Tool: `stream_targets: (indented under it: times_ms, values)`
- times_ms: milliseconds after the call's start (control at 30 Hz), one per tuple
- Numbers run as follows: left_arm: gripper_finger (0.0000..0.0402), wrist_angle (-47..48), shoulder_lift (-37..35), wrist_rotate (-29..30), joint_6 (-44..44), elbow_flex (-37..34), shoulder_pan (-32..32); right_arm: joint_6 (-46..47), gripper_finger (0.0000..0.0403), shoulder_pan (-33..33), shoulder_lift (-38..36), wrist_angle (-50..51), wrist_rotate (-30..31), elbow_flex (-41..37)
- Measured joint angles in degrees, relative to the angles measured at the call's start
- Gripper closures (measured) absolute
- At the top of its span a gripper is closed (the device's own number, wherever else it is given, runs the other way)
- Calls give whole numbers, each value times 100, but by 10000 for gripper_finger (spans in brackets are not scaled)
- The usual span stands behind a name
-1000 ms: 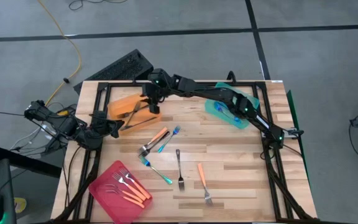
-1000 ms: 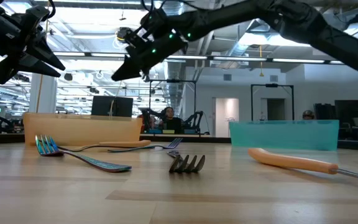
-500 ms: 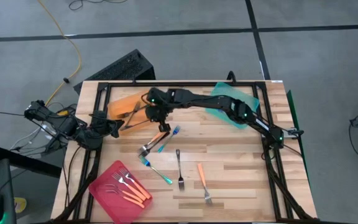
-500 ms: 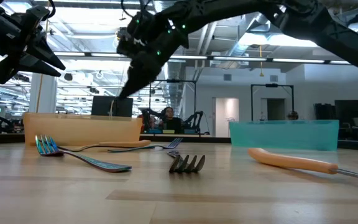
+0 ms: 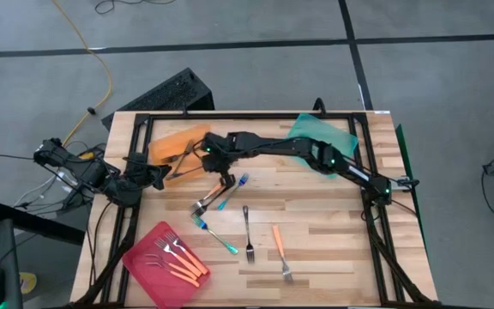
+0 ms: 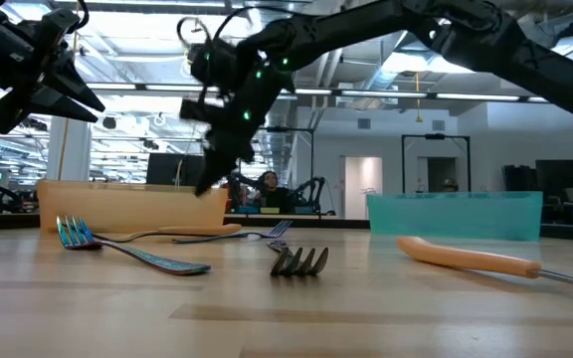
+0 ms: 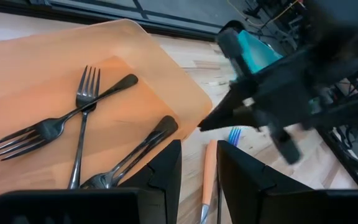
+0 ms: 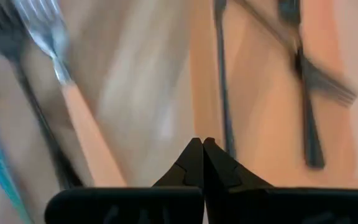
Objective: Sort silverware by color (type)
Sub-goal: Adjust the orange bin
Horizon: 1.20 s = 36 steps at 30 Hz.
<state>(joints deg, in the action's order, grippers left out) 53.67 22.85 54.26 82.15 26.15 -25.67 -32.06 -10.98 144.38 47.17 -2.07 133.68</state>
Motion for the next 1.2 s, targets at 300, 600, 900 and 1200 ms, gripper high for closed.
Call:
stream_targets:
  times_ms: [300,600,900,1200]
  values:
    - [314,-4,0,4,4,0,0,-56,388,-186,109,-483,404,-8]
    - [314,0,0,14,8,0,0,-122,386,-175,109,-1125,396,-8]
    - [314,-3,0,28,20,0,0,260,364,-211,-25,-478,-243,127]
    - [314,-108,-2,16,120,0,0,380,360,-283,-994,42,-402,114]
